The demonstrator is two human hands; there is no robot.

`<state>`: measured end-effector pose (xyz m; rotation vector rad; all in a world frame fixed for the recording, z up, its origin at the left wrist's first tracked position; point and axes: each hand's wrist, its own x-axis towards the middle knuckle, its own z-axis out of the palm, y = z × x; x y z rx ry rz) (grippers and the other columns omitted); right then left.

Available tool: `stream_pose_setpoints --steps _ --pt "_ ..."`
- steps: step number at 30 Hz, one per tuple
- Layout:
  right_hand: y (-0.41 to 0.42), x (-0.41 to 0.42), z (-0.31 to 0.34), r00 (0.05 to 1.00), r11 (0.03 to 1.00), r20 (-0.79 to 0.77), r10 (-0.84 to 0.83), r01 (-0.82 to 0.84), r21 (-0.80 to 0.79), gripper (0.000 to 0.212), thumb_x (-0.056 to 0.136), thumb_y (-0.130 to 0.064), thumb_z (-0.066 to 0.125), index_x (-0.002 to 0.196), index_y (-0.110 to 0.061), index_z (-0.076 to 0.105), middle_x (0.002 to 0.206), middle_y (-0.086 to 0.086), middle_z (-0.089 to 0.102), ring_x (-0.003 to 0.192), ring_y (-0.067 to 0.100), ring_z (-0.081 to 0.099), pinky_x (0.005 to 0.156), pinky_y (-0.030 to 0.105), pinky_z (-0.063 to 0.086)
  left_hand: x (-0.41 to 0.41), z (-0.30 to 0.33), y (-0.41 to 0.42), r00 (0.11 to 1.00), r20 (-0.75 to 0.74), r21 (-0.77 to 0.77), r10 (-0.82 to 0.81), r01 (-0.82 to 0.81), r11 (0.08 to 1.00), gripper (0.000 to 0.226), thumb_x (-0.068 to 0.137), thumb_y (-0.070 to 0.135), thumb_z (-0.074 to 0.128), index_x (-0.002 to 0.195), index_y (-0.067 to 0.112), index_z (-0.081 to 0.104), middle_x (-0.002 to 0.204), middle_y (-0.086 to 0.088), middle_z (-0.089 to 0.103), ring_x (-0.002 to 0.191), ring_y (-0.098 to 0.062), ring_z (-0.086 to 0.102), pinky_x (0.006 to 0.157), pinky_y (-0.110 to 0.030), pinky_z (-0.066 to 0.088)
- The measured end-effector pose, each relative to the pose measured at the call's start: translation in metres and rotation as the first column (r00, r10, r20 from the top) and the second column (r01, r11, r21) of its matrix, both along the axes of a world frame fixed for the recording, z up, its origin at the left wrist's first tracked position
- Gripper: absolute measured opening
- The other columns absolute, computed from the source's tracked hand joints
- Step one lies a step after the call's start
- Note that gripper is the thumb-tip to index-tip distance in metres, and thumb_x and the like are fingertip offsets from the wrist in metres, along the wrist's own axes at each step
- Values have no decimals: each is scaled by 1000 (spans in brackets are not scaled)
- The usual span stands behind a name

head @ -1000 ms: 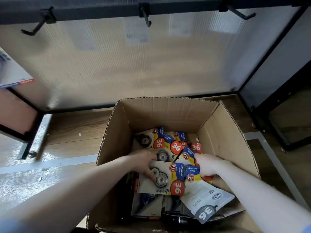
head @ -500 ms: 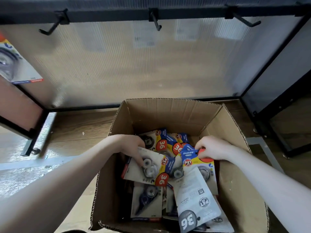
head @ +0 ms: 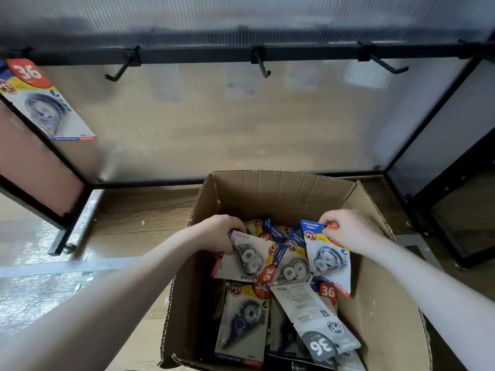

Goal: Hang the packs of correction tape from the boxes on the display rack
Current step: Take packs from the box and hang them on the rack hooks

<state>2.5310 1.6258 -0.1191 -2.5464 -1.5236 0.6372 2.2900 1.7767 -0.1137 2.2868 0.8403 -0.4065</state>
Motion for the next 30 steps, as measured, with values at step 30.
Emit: stream_pose_setpoints --steps 30 --pt "-2 3 -10 999 992 -7 -35 35 117 16 89 -31 56 73 -30 58 79 -4 66 72 17 57 57 29 42 48 -30 -21 988 -85 37 -132 135 990 40 82 4 54 117 22 49 109 -3 57 92 -21 57 74 -36 53"
